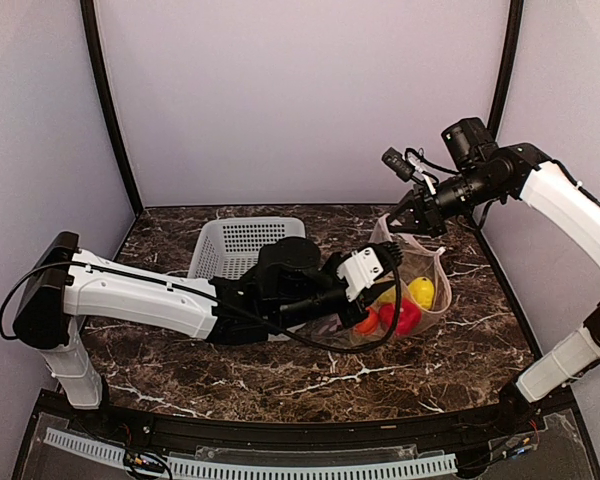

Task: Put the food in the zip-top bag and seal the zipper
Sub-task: Pass from the right arm to the left

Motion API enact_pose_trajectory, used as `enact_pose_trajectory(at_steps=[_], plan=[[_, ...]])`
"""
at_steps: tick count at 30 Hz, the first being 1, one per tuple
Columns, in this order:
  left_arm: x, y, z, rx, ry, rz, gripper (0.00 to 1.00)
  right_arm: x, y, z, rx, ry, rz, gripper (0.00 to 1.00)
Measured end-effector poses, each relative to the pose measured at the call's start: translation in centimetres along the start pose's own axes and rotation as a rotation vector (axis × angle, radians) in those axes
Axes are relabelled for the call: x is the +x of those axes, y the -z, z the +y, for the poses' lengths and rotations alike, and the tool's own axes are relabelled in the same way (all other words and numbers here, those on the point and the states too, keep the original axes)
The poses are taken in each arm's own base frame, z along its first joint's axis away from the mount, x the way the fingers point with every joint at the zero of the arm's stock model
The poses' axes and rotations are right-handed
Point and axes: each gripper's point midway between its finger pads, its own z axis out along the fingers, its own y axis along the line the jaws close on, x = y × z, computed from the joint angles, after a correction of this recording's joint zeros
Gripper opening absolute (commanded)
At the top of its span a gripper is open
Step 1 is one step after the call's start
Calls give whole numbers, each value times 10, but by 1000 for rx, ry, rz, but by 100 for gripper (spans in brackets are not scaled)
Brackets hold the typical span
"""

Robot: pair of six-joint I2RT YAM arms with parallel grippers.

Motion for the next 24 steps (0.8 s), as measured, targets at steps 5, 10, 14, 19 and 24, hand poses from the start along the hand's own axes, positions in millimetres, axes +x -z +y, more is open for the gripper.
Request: enact_pose_trajectory(at_steps=[5, 10, 14, 19, 24], plan=[[2, 0, 3, -18, 2, 13, 26, 0, 0, 0, 0, -3, 0, 0], [5, 0, 3, -20, 1, 25, 20, 0, 0, 0, 0, -3, 0, 0], [5, -2, 3, -21, 1, 29, 11, -1, 0, 0, 1, -5, -1, 0], [6, -2, 4, -27, 3, 33, 3, -2, 1, 0, 1, -5, -3, 2], [9, -1, 6, -28, 6, 48, 1, -3, 5, -3, -1, -28, -16, 22]])
